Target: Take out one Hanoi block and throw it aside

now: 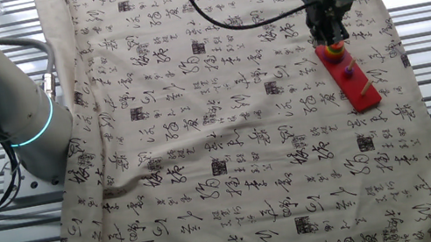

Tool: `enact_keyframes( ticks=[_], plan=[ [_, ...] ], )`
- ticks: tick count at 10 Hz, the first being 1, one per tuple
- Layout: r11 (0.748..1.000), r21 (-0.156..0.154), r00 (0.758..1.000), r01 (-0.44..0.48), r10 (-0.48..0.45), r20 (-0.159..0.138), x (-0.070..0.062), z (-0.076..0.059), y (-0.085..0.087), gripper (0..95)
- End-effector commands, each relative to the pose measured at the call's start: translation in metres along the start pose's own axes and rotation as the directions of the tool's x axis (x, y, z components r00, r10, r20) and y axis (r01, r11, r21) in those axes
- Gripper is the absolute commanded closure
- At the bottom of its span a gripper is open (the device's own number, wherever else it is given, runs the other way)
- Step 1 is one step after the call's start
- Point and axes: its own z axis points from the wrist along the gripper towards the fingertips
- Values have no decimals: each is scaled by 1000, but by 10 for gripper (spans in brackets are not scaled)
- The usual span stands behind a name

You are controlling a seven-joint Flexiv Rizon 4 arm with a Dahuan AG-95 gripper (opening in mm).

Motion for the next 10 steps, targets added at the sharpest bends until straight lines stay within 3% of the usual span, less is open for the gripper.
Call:
enact_keyframes(
  ticks=[1, 10],
  plan=[
    [1000, 4, 1000, -5, 5, -2, -1, 1, 0, 950],
    [1000, 8, 1000, 1, -1, -6, -2, -1, 0, 950]
  ],
)
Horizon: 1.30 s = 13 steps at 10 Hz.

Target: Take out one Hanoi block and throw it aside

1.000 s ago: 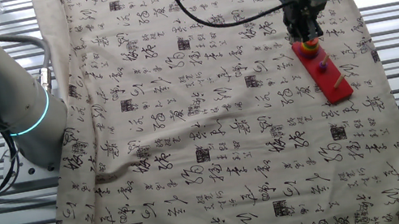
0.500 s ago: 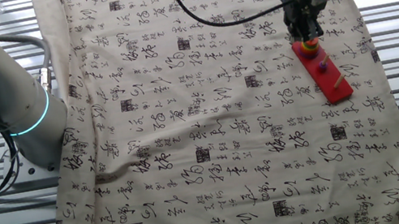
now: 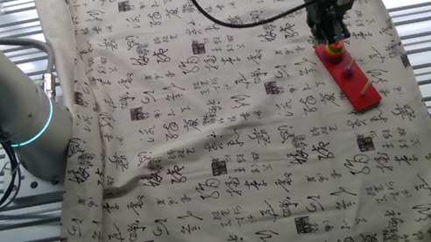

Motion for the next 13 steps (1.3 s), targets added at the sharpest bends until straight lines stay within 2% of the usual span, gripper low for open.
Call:
enact_keyframes(
  ticks=[1, 7, 12, 13],
  plan=[
    [1000, 0, 1000, 4, -4, 3, 0, 0, 0, 950],
    [1000, 1, 1000, 9, -9, 5, 0, 0, 0, 950],
    [1000, -1, 1000, -10, 10, -30, 0, 0, 0, 950],
    [1000, -5, 1000, -17, 17, -22, 0, 0, 0, 950]
  ],
)
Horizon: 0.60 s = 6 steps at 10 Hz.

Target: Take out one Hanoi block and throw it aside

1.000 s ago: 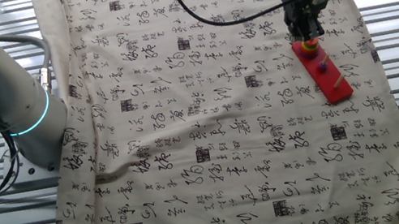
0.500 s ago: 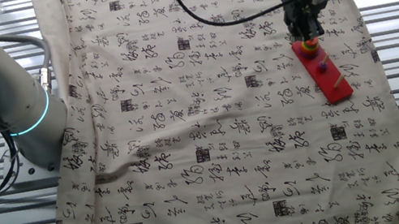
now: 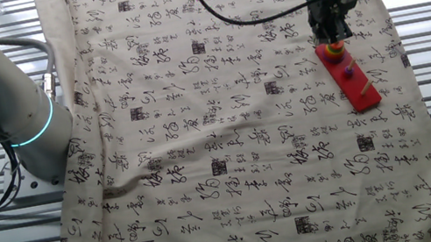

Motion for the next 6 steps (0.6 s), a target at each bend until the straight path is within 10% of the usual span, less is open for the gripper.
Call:
enact_keyframes(
  ticks=[1, 6],
  plan=[
    [1000, -2, 1000, -5, 5, 13, 2, -1, 0, 950],
    [999, 7, 999, 37, -37, 18, 2, -1, 0, 950]
  ],
)
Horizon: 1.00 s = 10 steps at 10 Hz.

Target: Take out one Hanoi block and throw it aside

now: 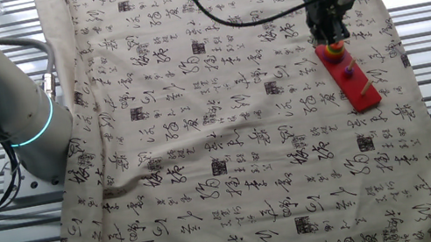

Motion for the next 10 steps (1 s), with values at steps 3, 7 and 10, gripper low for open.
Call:
enact_keyframes(
  ticks=[3, 7, 10],
  plan=[
    [999, 8, 998, 53, -53, 25, 0, 1, 0, 950],
    [998, -6, 998, 57, -57, 20, 0, 1, 0, 950],
    [998, -36, 996, 54, -51, 72, 0, 1, 0, 950]
  ],
)
